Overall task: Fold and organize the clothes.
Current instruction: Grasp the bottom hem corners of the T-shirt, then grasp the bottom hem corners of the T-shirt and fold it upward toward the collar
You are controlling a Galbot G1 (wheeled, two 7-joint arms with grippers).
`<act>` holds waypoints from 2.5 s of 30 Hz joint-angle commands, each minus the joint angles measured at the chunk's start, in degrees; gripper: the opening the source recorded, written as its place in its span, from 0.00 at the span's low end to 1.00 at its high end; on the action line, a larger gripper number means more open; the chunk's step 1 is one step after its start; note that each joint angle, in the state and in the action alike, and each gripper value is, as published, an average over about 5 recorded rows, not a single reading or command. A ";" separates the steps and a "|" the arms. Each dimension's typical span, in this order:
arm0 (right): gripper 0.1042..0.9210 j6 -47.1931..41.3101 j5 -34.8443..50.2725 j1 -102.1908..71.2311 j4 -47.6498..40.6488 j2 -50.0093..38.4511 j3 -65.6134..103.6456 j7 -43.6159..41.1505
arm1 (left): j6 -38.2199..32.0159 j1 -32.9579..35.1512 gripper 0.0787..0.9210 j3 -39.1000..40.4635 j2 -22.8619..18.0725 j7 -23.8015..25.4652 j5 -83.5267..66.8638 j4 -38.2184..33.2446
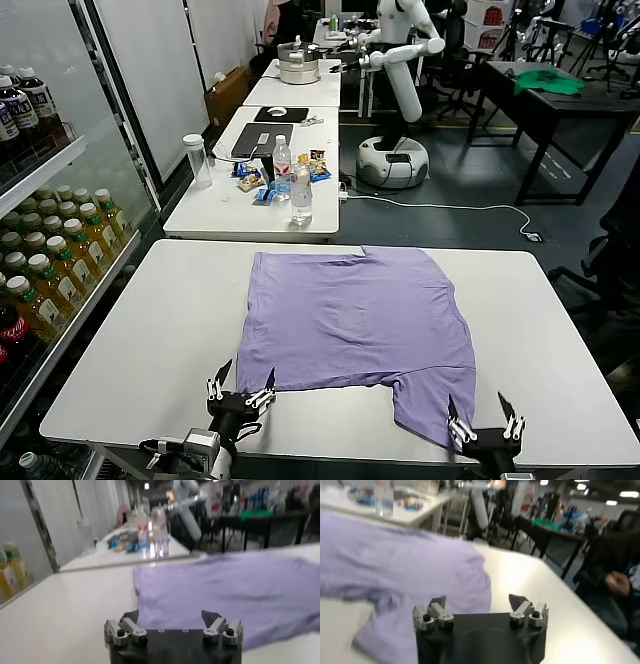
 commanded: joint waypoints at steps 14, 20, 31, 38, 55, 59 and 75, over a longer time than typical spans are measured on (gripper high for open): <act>0.77 -4.28 5.55 0.40 -4.78 0.98 -4.05 0.16 | 6.69 -1.19 0.49 0.07 1.80 -2.05 -7.91 1.19; 0.56 -4.11 7.06 0.46 -4.40 0.82 -4.17 -0.26 | 6.59 -1.43 0.28 0.04 1.95 -2.16 -10.10 1.73; 0.16 0.84 7.13 0.09 -0.27 -0.20 -1.78 -2.19 | -2.91 -0.95 0.03 -1.55 2.24 -2.39 -12.40 -2.47; 0.02 1.72 8.23 2.20 3.54 -1.51 1.38 -2.75 | -5.55 -1.37 0.02 -3.49 3.66 -1.40 -15.40 -5.35; 0.02 -0.01 13.06 17.75 -2.71 -7.23 3.38 -2.77 | -5.81 -11.48 0.02 -1.33 6.56 -0.14 -18.44 2.89; 0.02 -0.93 13.35 22.89 -6.29 -8.17 1.91 -2.66 | -5.75 -15.96 0.02 -0.32 7.14 0.17 -18.78 7.78; 0.02 -2.71 12.33 37.19 -18.60 -9.33 -4.30 -2.71 | -4.52 -25.92 0.02 3.34 5.58 0.61 -17.23 19.52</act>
